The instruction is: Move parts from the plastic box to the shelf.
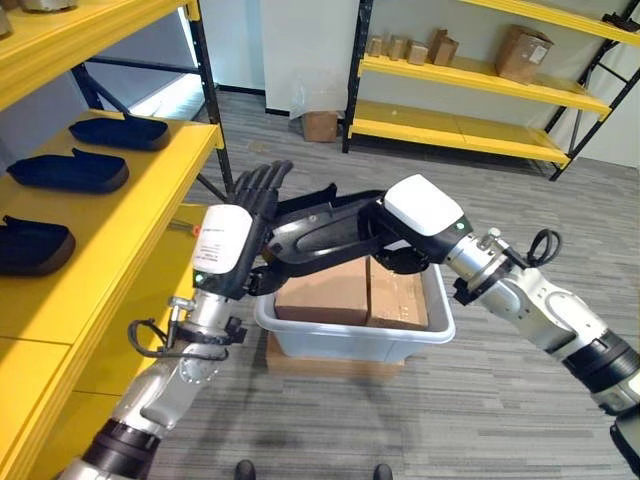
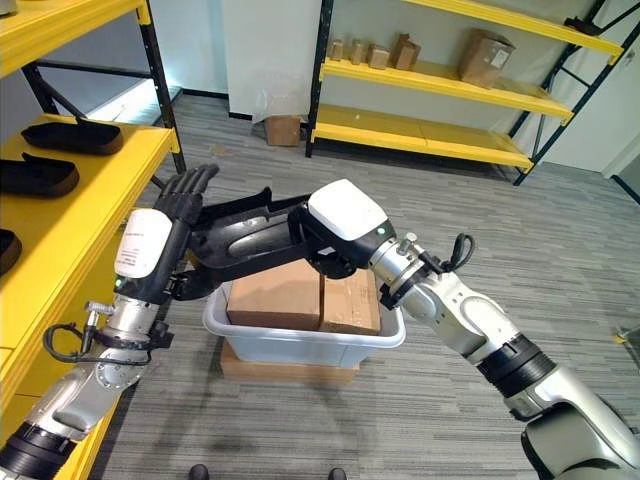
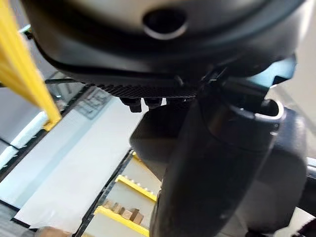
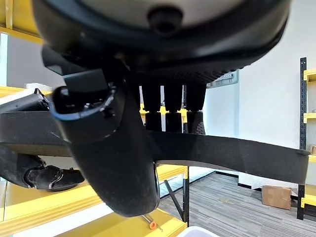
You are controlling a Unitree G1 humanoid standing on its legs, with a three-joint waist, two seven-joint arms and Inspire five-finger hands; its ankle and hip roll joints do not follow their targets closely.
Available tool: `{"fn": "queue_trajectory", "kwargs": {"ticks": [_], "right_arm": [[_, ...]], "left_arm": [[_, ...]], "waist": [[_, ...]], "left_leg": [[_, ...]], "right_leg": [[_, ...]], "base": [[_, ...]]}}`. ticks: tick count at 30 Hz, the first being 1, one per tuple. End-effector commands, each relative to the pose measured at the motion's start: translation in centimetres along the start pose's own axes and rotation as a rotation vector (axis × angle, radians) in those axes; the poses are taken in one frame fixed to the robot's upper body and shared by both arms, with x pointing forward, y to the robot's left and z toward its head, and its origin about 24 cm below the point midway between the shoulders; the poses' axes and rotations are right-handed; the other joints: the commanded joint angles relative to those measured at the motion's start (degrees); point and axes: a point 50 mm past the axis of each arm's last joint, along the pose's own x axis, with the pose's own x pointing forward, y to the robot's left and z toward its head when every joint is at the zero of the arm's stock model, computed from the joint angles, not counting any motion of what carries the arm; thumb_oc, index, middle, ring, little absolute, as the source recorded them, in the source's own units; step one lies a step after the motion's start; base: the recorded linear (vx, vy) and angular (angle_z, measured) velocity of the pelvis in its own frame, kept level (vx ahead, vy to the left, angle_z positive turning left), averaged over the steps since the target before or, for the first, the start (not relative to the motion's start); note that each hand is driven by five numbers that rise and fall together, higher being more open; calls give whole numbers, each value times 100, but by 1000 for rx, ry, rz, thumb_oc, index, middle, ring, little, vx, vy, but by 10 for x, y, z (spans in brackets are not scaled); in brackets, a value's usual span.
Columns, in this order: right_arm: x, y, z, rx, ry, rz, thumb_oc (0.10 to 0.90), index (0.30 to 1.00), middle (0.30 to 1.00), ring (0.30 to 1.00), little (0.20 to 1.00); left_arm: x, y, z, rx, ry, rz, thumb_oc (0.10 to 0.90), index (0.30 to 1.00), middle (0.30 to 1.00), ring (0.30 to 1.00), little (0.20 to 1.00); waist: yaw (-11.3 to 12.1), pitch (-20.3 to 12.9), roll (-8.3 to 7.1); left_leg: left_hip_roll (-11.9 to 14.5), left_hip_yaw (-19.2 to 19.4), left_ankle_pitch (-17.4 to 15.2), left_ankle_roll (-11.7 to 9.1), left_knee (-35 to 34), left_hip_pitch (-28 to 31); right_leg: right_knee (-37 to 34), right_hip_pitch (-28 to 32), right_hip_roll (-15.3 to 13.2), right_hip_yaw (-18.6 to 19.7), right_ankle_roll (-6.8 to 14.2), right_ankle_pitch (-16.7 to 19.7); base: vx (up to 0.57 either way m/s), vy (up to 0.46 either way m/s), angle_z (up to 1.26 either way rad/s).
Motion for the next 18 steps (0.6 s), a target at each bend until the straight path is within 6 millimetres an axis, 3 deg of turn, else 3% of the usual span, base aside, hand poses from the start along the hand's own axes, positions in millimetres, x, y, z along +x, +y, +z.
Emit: {"fn": "queue_trajectory", "kwargs": {"ticks": [1,18], "right_arm": [[27,-66,16,-34,-124,-297,400,300,300,300,300],[30,-67,19,-32,-141,-309,400,300,300,300,300]], "left_arm": [[31,21,29,7,-220,160,900,1000,1000,1000,1000],[31,15,36,56,-294,115,900,1000,1000,1000,1000]], "waist": [[39,-649,50],[-15,-612,102]], "left_leg": [[91,-180,-605,119,-43,408],[80,-149,-606,116,-43,423]], "right_leg": [[480,-171,-44,-219,199,-331],[444,-157,-69,-187,201,-311]], "base": [[-37,4,0],[-2,1,0]]}}
